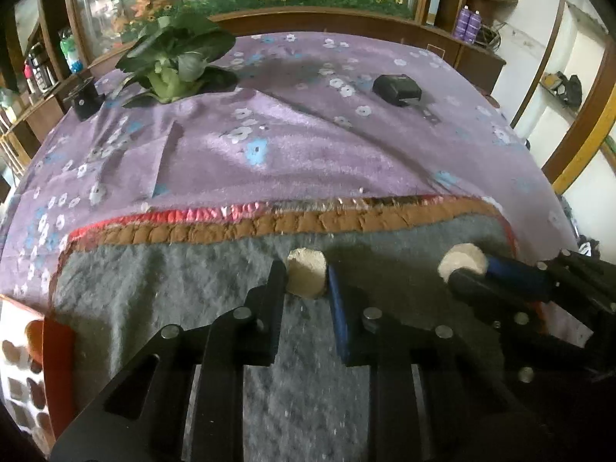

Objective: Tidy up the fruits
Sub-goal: 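Grasp a cream block with the left gripper while the right gripper grasps another, then carry the cream block with left while right carries its block into the tray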

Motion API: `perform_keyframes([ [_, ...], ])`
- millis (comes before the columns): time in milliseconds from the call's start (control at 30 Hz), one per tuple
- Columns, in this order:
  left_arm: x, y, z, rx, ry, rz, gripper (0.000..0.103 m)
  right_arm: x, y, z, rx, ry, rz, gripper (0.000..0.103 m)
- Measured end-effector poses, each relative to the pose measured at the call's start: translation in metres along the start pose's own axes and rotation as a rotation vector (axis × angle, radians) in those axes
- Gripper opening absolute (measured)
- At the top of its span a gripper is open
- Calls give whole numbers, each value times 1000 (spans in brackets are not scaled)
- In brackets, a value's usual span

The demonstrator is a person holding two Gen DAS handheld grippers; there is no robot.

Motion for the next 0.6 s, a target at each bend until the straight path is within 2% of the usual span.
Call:
perform_keyframes([
  [200, 20, 5, -33, 14, -24, -30, 21, 10, 5, -36, -28, -55, 48, 16],
  [300, 33, 6, -55, -26, -51, -20, 21, 14, 11, -50, -58, -72, 99, 16],
  [400, 45, 10, -70, -29, -60, -35, 21, 18, 24, -60, -111, -76, 127, 16],
  [600, 65, 24, -104, -85, -103, -45, 21, 21, 62, -77, -150, -87, 85, 16],
])
Point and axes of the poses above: each gripper's, at about its wrist camera, not at the fingertips, and z roughly the way its jaws point, y to its left, x to its underside, the point moved 2 cm from there along z, roughly the way its jaws point, and after that the axes turned 14 degrees about x, right-handed, at the moved point
